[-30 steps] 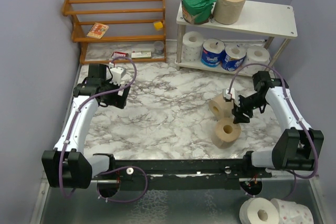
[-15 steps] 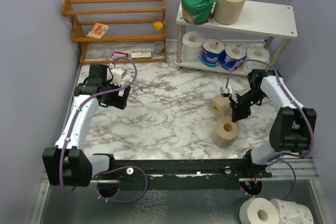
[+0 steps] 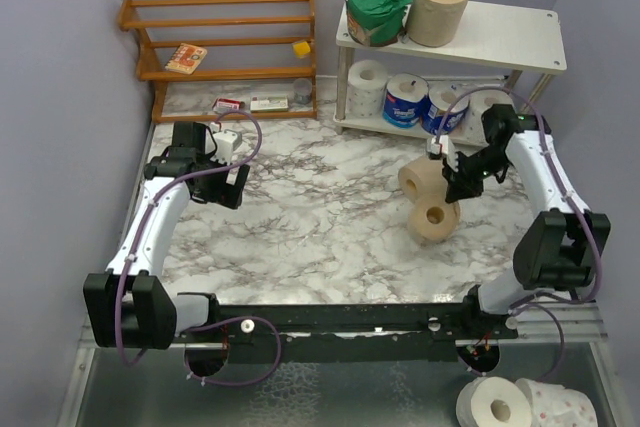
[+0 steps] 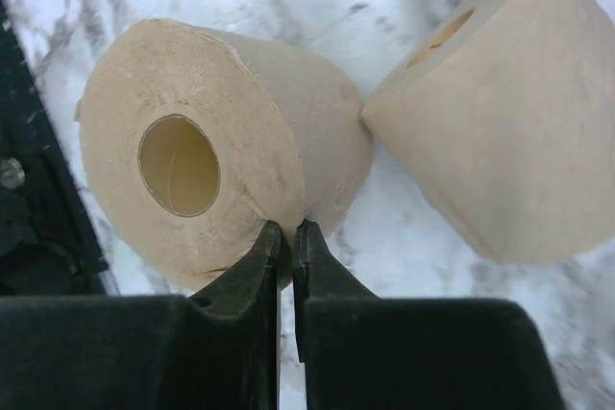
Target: Place and organize the paper towels onto the shelf
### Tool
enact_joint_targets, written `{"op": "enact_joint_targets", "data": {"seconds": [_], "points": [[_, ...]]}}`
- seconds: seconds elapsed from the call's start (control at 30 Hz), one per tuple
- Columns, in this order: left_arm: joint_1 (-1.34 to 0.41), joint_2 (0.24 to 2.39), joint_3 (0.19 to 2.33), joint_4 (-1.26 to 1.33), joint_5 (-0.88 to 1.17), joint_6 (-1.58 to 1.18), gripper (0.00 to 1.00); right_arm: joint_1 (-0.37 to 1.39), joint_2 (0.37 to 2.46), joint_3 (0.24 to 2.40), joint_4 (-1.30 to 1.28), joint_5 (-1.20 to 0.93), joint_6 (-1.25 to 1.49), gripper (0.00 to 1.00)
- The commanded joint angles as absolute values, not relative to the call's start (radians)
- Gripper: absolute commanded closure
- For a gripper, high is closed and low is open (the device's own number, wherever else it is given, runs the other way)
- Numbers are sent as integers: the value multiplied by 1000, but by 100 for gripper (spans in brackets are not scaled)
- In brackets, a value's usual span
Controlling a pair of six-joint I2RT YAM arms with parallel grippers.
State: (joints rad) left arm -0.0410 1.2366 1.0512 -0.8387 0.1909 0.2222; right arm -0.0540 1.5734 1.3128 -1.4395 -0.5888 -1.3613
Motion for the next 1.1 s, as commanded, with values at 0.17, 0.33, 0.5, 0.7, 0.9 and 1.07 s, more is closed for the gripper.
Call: {"op": "enact_joint_targets", "data": {"seconds": [0.17,0.33,0.5,0.7,0.9,1.07], "points": [[-34,1259,1042,-825,215,222,1,-60,1248,1439,-1412,-654,-1259,99],[-33,1282,1048,-828,229,223,1,-61,1213,1421,-1413,-622,-1192,99],[-33,1302,1057,-832,243,223,1,-61,1257,1526,-1410,-761,-967,99],[-34,1308,1058,-836,256,223,1,-61,1333,1742,-1410,-884,-761,99],[-34,1303,1053,-834,266,224,1,-61,1349,1892,-1344,-807,-644,99],[-34,1318,1054,-836,267,221,1,-61,1325,1958,-1169,-720,-448,99]]}}
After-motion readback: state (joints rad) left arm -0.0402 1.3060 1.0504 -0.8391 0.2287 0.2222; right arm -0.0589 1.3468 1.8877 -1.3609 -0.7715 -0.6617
